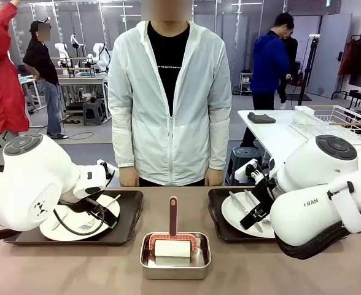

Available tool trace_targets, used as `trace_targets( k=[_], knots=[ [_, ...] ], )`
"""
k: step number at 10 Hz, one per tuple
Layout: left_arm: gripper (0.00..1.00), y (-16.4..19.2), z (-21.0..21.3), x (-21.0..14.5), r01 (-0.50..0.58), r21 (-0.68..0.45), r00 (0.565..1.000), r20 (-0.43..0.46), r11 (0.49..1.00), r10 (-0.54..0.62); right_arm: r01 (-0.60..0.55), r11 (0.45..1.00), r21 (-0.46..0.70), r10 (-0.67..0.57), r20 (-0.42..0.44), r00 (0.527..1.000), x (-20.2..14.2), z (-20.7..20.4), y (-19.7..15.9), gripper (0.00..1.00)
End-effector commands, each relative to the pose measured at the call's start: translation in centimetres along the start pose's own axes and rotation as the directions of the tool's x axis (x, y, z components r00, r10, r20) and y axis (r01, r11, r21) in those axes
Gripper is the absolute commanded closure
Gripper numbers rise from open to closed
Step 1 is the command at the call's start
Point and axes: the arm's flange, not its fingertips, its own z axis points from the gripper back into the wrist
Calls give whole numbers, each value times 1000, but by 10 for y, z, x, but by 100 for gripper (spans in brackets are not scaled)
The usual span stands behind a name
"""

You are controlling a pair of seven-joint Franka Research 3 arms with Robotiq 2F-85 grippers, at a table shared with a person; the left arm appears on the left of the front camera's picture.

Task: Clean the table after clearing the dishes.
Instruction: When the left (or right) Handle tray is removed, use the left hand (or right hand) to clean the left (or right) side of the table with the Lint Roller.

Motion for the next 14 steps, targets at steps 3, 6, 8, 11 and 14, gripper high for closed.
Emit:
trace_targets(
  k=[3,6,8,11,14],
  knots=[
    [0,0,0,0,0,0,1000,0,1000,0,0,1000,0,0,0,1000,0,0,0,0],
    [0,0,0,0,0,0,1000,0,1000,0,0,1000,0,0,0,1000,0,0,0,0],
    [0,0,0,0,0,0,1000,0,1000,0,0,1000,0,0,0,1000,0,0,0,0],
    [0,3,2,10,22,4,1000,-14,1000,-22,-4,1000,-2,4,-5,1000,13,5,-8,0],
    [0,32,36,44,-28,-223,996,-86,974,9,103,976,190,-95,-49,994,61,35,-47,0]
  ],
)
